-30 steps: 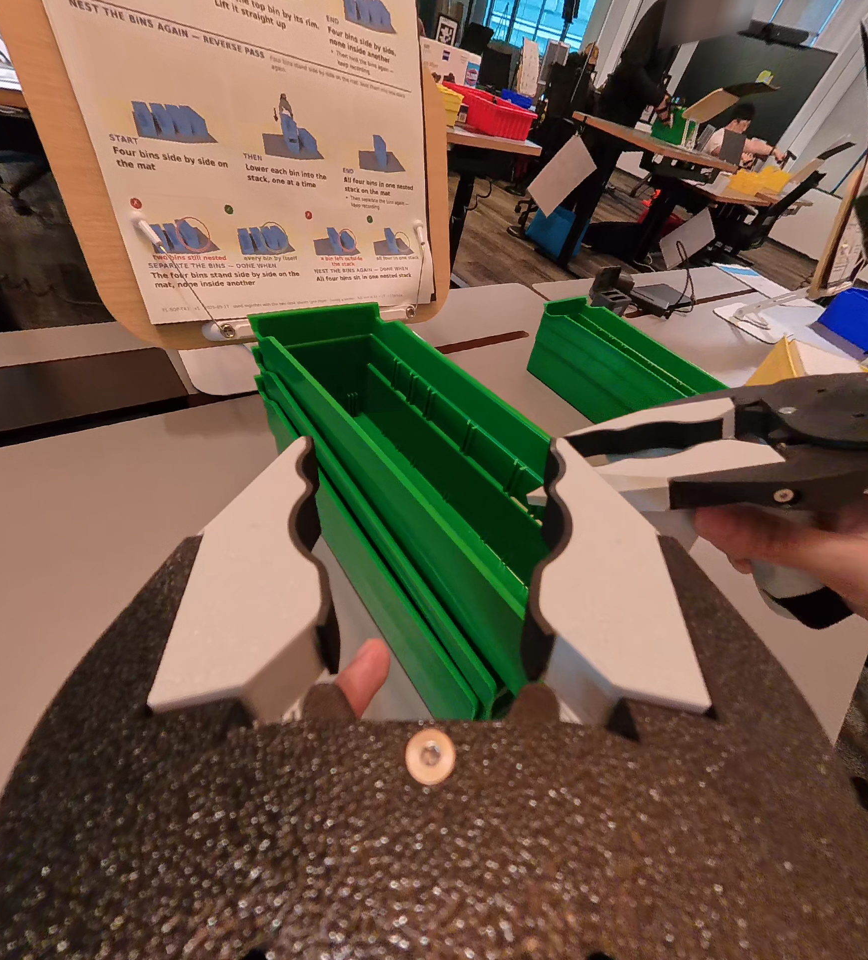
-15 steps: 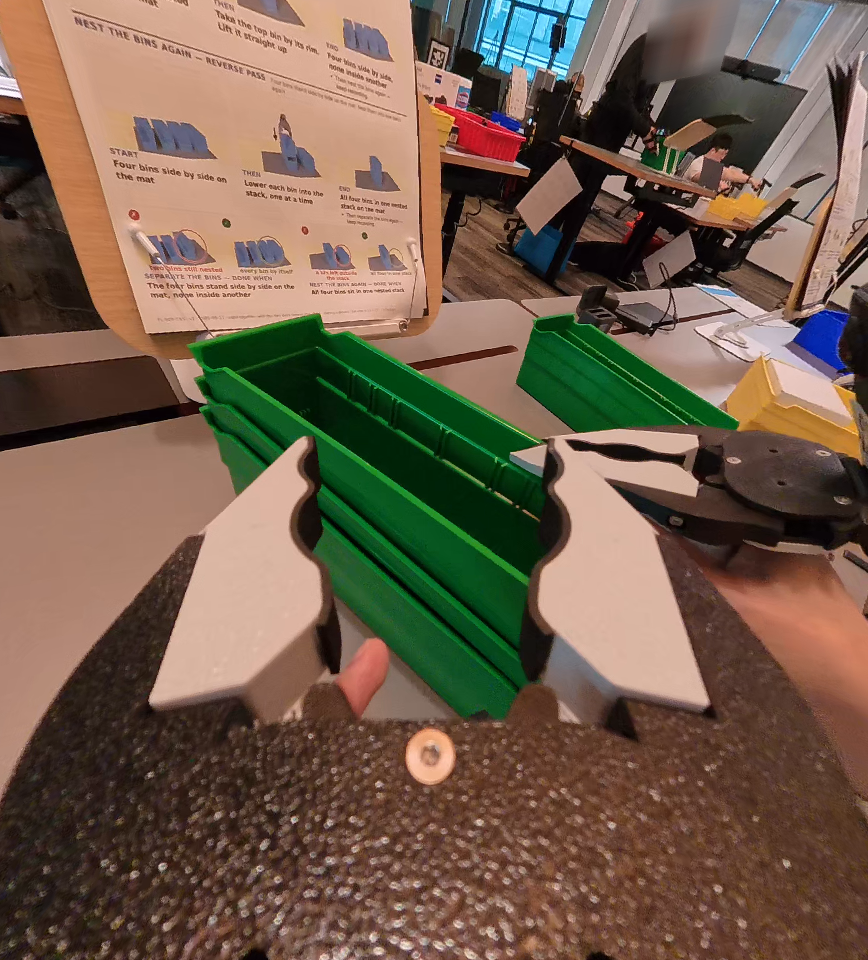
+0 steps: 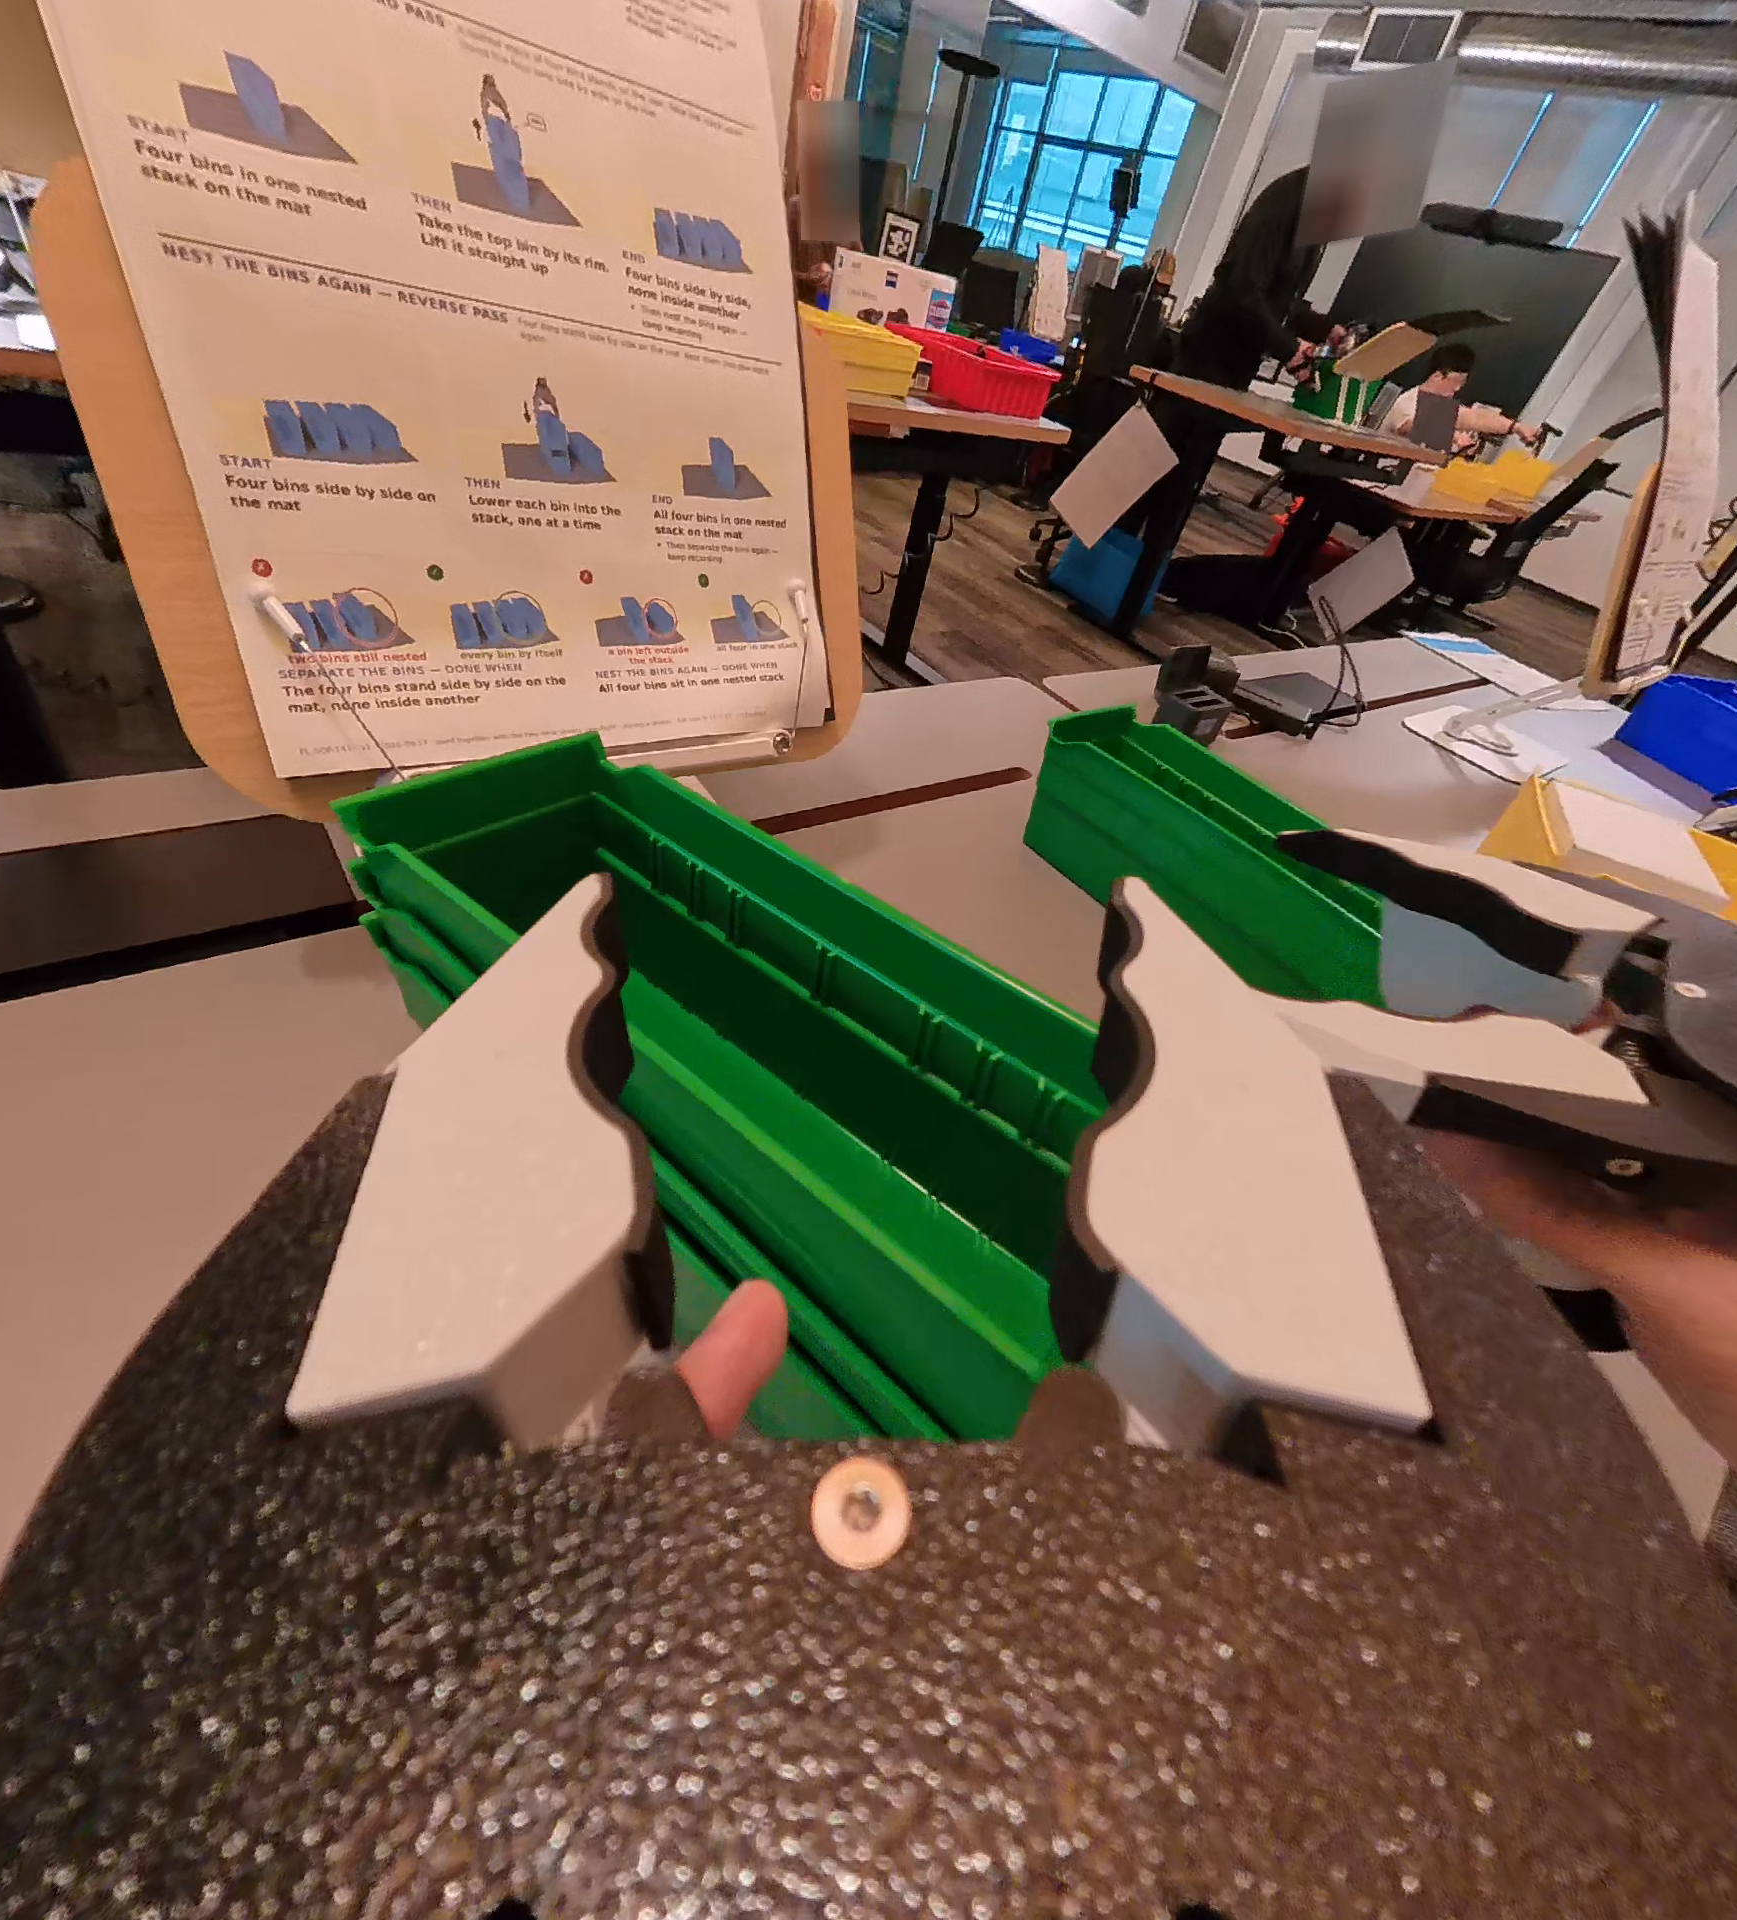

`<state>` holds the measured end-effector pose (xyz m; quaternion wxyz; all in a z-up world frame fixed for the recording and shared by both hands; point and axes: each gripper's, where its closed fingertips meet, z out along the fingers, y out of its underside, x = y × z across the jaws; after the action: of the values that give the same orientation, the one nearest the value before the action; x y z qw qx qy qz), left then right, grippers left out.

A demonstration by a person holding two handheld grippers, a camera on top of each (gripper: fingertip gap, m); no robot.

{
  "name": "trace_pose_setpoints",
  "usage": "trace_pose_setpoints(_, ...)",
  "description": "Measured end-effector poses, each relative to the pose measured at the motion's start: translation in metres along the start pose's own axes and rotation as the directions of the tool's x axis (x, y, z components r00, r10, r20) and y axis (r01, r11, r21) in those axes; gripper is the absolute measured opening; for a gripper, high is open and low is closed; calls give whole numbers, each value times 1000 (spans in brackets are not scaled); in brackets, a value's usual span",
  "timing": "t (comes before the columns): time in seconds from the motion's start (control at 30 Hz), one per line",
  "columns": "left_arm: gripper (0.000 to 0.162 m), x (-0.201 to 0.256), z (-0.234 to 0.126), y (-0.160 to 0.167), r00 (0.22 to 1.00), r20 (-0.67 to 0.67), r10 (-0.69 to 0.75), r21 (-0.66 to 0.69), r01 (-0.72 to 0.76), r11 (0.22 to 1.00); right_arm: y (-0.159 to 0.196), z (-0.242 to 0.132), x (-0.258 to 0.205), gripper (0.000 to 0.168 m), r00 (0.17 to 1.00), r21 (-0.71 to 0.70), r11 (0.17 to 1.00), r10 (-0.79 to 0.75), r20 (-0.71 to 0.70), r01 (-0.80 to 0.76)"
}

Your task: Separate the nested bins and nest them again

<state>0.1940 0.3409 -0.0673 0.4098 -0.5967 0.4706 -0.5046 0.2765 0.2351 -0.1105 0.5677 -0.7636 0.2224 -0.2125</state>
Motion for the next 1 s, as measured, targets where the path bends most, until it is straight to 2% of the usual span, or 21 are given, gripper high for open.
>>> trace_pose_setpoints(0.07,90,5,-1,-3,1000,6,8,4,-8,1000,7,-15,24,119,999,16,1000,-3,-49,4)
trace_pose_setpoints(0.2,91,16,2,-5,1000,2,10,27,-10,1000,31,-50,66,125,992,-41,998,33,-121,-38)
trace_pose_setpoints(0.33,91,35,10,-2,998,-51,25,23,-24,999,49,-80,101,125,980,-64,996,47,-192,-60)
trace_pose_setpoints(0.53,91,43,15,3,999,4,49,6,-49,999,56,-109,120,126,975,-61,995,69,-209,-84)
trace_pose_setpoints(0.8,92,75,26,-25,999,-23,27,58,-25,998,56,-146,138,129,970,-62,994,76,-230,-93)
trace_pose_setpoints(1.0,91,86,27,-19,998,-26,56,5,-56,998,49,-147,134,130,972,-22,992,115,-204,-122)
